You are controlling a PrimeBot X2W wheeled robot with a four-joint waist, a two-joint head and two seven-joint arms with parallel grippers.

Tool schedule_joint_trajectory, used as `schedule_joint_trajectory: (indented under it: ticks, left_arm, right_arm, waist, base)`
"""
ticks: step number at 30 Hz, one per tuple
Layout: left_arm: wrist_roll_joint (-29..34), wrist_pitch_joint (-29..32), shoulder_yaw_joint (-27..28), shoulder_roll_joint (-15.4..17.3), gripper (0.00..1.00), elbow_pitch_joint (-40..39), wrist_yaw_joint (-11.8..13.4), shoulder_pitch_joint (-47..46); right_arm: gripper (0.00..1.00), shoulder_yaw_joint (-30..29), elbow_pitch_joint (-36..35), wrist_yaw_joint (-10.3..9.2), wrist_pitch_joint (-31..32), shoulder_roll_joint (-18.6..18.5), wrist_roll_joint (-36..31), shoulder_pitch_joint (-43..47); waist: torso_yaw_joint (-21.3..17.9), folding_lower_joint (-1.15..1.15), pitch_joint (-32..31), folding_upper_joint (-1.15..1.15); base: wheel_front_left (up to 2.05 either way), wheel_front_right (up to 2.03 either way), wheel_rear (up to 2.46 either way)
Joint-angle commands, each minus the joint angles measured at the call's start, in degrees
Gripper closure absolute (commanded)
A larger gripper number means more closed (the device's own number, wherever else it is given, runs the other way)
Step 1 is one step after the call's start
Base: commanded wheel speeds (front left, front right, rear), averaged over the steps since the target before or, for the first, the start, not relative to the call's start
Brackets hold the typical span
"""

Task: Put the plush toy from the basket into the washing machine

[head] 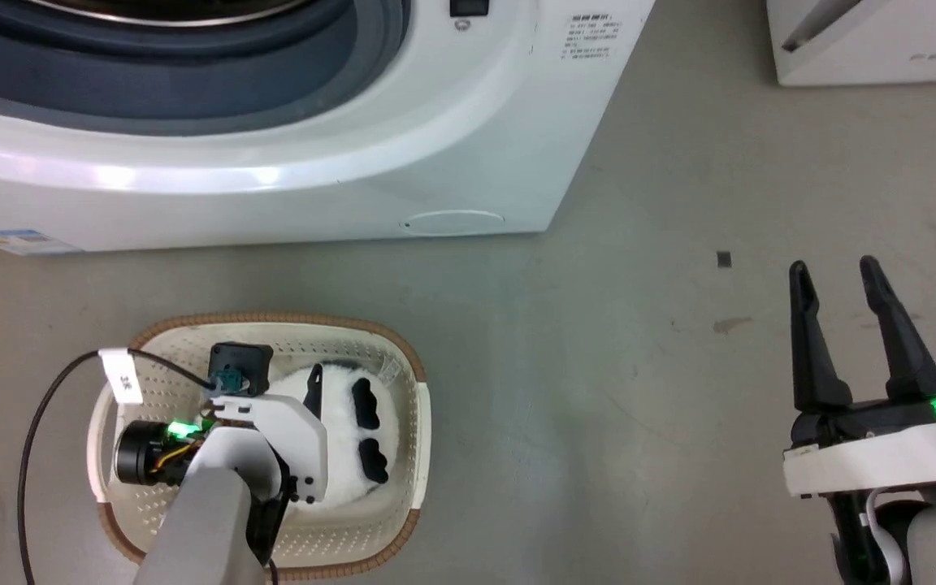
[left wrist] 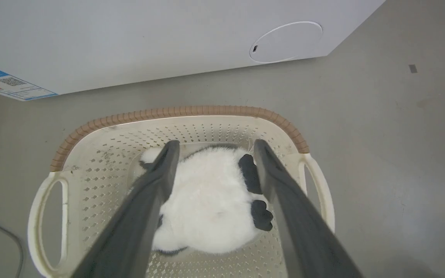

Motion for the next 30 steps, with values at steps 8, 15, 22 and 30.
schedule_joint_trajectory:
  ticks: [8,15,22,30]
  left_arm:
    - [-1.1,2.0,-1.5,1.3,0.00,6.0,-0.8,-6.0]
    - [-1.3,4.4,-3.3,2.0,0.00,10.1,-1.6,-9.2]
    - [-2.0,5.8,-4.3,2.7,0.00,13.6,-2.2,-11.8]
    - [-3.5,6.3,-5.4,2.5,0.00,18.3,-2.8,-15.7]
  right_arm:
    - [0.00,-0.7,-2.3,0.02,-1.5,0.0,1.9,-2.5]
    - [0.00,-0.6,-3.3,0.02,-2.3,0.0,2.9,-3.7]
    - [0.00,-0.7,-4.3,0.02,-3.0,0.0,4.2,-4.8]
    - [0.00,-1.0,-5.4,0.03,-4.0,0.0,5.5,-6.1]
  waist:
    - [-0.7,-0.01,6.7,0.00]
    - [-0.6,-0.01,10.5,0.00]
    - [-0.9,-0.01,13.9,0.00]
    - [-0.8,-0.01,18.3,0.00]
  base:
    - [0.00,0.00,0.00]
    - [0.00,0.00,0.00]
    - [0.00,0.00,0.00]
    - [0.00,0.00,0.00]
